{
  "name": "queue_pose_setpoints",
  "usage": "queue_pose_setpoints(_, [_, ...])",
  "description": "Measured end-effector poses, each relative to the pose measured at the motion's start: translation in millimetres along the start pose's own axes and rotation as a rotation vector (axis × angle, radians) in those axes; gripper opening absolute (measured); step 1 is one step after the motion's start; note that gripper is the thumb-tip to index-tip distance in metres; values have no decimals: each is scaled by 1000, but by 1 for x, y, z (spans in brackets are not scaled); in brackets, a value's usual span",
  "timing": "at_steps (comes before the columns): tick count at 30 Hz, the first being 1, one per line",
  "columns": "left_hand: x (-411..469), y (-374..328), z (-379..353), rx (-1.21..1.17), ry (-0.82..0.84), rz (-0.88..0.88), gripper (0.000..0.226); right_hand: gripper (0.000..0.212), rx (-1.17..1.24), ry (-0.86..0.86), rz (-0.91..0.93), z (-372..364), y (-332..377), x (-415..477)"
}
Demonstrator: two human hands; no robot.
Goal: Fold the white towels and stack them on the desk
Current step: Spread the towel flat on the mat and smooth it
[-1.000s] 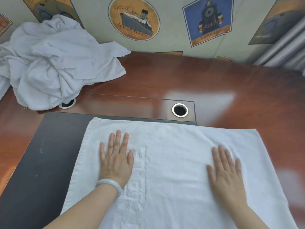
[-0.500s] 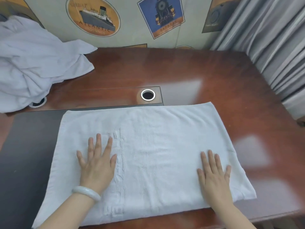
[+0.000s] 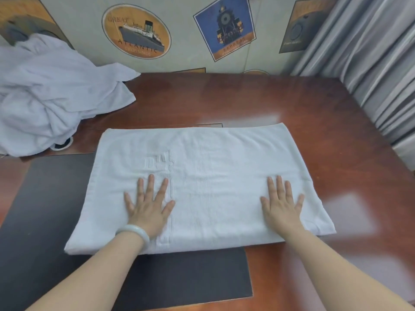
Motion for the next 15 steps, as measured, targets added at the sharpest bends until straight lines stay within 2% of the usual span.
queue_pose_setpoints(4, [-7, 2, 21, -5, 91, -87, 67, 70, 64, 170, 43, 22, 2, 8])
queue_pose_setpoints(6, [-26, -1, 15, -14, 61, -170, 65, 64, 244, 140, 140, 27, -3, -4])
queue_pose_setpoints(8, [-49, -11, -6, 45, -18, -292, 60, 49, 457, 19, 157, 31, -21, -26])
queue_pose_setpoints(10, [-72, -26, -23, 93, -111, -435, 56, 41, 477, -158, 48, 34, -48, -50])
queue_pose_setpoints(12, [-84, -44, -29, 137, -193, -586, 41, 37, 389, -276, -123, 35, -80, -67])
queue_pose_setpoints(14, [-86, -60, -26, 114, -199, -641, 56, 41, 390, -278, -247, 35, -107, -76])
queue_pose_setpoints(15, [-85, -65, -22, 108, -209, -633, 58, 42, 483, -268, -288, 35, -116, -79])
Point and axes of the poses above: each hand's wrist, its own x-axis towards the middle knuckle, its own z-axis out of the back of the hand, y = z × x, the point moved 6 cm from there along x, towards the middle knuckle, and after that the axes turned 15 degrees about y, right-handed, at the moved point
